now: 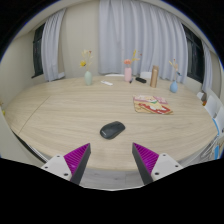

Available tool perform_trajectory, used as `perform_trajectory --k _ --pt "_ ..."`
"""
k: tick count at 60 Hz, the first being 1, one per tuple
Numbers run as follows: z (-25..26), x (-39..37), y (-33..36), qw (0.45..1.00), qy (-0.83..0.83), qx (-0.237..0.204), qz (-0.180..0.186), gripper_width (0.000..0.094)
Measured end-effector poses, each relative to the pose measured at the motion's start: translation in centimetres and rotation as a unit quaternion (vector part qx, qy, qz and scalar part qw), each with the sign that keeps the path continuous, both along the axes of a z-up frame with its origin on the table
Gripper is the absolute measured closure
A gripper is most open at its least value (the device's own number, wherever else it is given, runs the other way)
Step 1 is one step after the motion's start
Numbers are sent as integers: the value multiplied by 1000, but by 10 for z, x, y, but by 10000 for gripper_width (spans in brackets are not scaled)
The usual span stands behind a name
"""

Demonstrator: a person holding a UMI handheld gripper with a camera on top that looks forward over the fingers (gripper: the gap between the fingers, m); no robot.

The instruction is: Arrange mouse

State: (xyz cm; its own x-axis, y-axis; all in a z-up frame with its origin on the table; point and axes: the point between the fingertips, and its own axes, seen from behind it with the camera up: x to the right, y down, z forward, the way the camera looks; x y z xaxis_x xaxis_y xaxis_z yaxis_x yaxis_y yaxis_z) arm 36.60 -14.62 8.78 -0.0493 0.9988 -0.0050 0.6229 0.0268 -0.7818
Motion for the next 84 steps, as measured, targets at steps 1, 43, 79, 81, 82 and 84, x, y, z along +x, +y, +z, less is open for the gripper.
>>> perform_trajectory --k 1,43,79,81,82,84 --pt "-2 -2 -2 1000 -1 0 0 77" --pt "-99 -138 -24 999 -20 3 -29 74" --pt "-88 -181 -36 999 -47 -11 -13 572" --pt "-79 -181 -34 999 -48 -8 -13 571" --pt "-73 -182 -32 999 -45 -6 -13 571" --pt "-58 -188 -28 999 -34 -8 -14 572"
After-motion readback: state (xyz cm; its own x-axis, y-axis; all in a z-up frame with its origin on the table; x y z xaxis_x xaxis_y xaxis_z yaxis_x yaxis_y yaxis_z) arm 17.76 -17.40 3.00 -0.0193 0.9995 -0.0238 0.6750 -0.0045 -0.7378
